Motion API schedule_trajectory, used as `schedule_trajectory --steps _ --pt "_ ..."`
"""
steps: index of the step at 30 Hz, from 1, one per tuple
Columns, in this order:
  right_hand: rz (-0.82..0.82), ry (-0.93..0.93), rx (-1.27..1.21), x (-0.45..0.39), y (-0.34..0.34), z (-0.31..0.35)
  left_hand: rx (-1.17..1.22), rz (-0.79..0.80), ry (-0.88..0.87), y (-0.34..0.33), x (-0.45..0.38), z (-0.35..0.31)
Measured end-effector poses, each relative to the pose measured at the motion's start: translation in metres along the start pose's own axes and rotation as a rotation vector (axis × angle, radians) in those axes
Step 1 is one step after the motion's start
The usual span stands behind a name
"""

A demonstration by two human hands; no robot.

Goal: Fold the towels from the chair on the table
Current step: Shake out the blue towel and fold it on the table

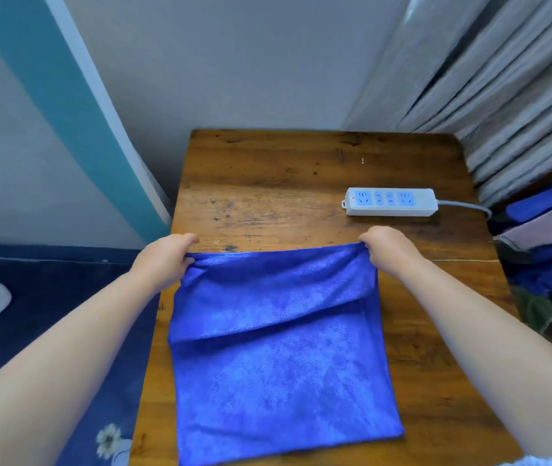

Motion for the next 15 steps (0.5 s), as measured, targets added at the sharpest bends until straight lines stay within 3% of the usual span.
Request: schedule_trajectory --steps 3,7,11,13,15 --pt "-0.090 -0.015 0.056 0.012 0.039 0.008 -0.157 -0.045 -0.016 0.033 0.009 -0.014" --pt "-0.515 -0.002 -0.072 0.047 0.118 0.017 0.276 -0.466 0.073 0.119 0.037 -0.008" --pt "-1.002 -0.019 -0.313 0.105 0.215 0.016 0.523 -0.867 -0.058 0.216 0.089 -0.015" --pt "-1.081 -0.066 -0.435 0.123 0.249 0.017 0.480 -0.947 -0.148 0.253 0.110 -0.031" --pt "-0.983 -0.067 -0.386 0.122 0.267 0.030 0.336 -0.823 -0.159 0.267 0.111 -0.046"
Point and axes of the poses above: each hand's wrist, its own x-axis away from the middle knuckle, its own y-axis out of the back of the hand, z = x × y, the point moved 8 cm from there along -x, towards the middle knuckle, and after that the axes turned 3 degrees about x, right-handed, at the moved point
